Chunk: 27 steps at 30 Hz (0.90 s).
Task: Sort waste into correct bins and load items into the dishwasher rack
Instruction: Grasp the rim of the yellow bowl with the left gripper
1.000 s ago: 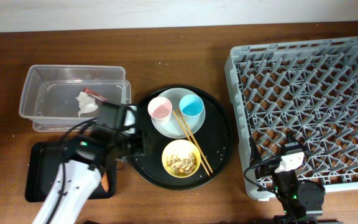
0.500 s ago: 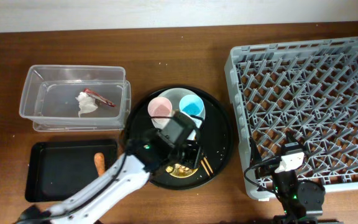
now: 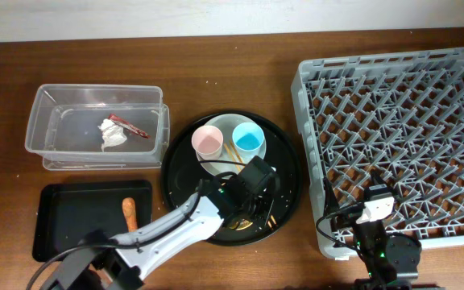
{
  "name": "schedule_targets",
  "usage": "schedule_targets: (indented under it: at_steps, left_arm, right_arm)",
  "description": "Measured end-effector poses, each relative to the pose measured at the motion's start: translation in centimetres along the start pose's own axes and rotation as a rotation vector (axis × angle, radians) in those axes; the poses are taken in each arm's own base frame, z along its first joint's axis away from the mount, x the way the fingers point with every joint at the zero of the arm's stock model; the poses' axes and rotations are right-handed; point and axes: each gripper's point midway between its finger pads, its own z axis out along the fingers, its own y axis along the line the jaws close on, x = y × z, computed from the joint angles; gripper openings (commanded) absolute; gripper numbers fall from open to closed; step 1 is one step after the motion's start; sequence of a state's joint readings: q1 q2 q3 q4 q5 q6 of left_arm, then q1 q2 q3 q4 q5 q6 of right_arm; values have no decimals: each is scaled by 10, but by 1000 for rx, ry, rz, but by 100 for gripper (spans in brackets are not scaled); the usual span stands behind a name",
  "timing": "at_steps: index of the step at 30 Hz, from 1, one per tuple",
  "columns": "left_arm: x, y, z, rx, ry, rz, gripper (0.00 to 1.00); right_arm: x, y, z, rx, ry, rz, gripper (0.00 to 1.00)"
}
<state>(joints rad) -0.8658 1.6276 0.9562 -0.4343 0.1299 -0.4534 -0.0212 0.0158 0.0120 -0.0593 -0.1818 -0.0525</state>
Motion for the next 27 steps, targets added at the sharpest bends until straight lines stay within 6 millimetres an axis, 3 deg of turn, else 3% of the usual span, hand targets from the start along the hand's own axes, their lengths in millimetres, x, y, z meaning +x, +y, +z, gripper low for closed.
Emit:
schedule_targets:
  at_steps: [5,9,14,18,21,27]
  left_arm:
    - [7,7,13,-30,35,-20,34]
    - [13,11,14,-46,58,-24,33]
    - [28,32,10,-155,109,-29,33]
    - [36,62,-8,-346,154,-16,33]
    - [26,77,-27,-471,144,4,33]
    - [19,85,-32,-528,115,15,33]
  right_arm:
    - [0,0,0,0,0,0,98]
    - [0,0,0,0,0,0,98]
    - [0,0,0,0,0,1,98]
    - [0,0,0,0,0,1,98]
    - [0,0,0,0,0,0,98]
    - [0,0,0,0,0,0,98]
